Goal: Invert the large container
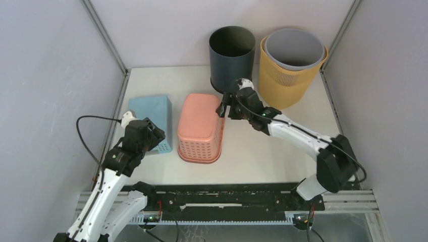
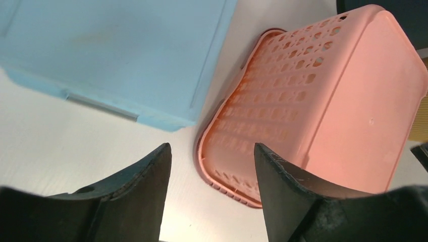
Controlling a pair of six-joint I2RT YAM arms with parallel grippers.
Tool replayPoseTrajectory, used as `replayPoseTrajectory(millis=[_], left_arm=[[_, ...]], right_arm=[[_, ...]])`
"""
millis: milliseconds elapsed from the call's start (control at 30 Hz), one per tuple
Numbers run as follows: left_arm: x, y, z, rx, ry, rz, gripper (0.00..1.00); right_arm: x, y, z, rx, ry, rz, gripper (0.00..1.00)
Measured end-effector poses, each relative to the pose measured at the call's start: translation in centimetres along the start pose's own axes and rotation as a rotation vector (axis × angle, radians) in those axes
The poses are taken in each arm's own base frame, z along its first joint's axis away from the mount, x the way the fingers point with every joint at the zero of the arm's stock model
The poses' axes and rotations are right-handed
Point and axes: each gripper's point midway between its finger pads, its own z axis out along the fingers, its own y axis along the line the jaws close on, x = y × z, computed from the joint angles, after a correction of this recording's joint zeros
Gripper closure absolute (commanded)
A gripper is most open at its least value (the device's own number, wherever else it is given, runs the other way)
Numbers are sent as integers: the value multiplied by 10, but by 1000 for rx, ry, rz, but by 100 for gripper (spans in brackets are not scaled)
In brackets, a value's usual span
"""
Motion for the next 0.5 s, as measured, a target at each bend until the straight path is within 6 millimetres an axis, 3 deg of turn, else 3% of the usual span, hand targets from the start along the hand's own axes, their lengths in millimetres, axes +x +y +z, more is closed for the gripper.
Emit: replayPoseTrajectory(millis=[100, 233, 367, 500], left_arm=[[2, 13, -12, -40, 4, -32, 29], [11, 27, -21, -72, 20, -73, 30], [34, 47, -18, -125, 59, -116, 35], [57, 65, -8, -197, 108, -143, 39]], right_arm=[[5, -8, -28, 29, -18, -55, 12], [27, -12, -36, 51, 35, -115, 15], [75, -30, -43, 118, 128, -187, 15], [134, -36, -66, 132, 239, -292, 12]])
